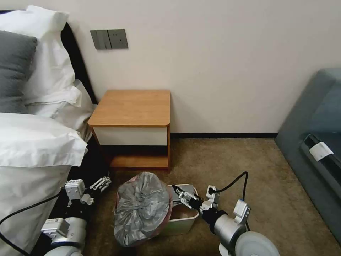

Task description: Pick up the garbage bag from the table and place it over the trash can.

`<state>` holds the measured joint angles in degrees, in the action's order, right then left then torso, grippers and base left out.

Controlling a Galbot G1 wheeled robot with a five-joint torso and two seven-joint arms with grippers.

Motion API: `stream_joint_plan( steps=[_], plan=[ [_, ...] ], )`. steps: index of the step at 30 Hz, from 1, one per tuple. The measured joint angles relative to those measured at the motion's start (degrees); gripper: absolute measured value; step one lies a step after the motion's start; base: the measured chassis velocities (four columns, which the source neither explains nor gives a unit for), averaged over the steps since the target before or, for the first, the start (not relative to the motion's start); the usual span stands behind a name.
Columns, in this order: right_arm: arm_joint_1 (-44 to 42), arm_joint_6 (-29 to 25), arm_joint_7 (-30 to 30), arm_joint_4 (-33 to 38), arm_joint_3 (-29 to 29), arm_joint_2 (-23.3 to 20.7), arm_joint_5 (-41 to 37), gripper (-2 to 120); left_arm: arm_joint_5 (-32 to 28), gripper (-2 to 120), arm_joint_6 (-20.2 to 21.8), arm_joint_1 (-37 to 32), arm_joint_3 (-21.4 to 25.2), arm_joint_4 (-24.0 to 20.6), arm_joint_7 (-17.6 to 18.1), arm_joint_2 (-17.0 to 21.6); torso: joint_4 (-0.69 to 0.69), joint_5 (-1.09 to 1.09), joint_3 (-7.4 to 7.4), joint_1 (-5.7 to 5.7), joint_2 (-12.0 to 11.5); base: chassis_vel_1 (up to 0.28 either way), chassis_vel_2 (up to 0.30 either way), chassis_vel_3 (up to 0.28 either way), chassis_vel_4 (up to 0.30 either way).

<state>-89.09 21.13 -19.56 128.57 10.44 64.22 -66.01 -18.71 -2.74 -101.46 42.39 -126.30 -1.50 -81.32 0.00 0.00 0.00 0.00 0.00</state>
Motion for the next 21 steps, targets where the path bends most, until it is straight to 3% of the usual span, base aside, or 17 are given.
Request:
stream_joint_plan(
  steps=[8, 15, 21],
  plan=[
    [1.45, 2.92, -8.54, 3.63, 0.14, -2.36, -3.14, 100, -0.24, 100, -0.12, 0.93, -0.10, 1.06, 0.02, -0.09, 0.00, 0.00, 0.00, 0.00, 0.00, 0.000, 0.000, 0.000, 0.000],
    [-0.09, 3.11, -9.12, 6.88, 4.53, -3.30, -4.55, 100, -0.39, 100, -0.05, 1.08, -0.39, 1.03, 0.02, 0.03, 0.00, -0.01, 0.00, 0.00, 0.00, 0.000, 0.000, 0.000, 0.000],
    [-0.42, 3.30, -9.27, 8.83, 7.39, -2.21, -4.98, 100, -0.65, 100, 1.79, 0.37, -1.36, -2.22, 0.05, 0.55, 0.00, 0.00, 0.00, 0.00, 0.00, 0.000, 0.000, 0.000, 0.000]
  ],
)
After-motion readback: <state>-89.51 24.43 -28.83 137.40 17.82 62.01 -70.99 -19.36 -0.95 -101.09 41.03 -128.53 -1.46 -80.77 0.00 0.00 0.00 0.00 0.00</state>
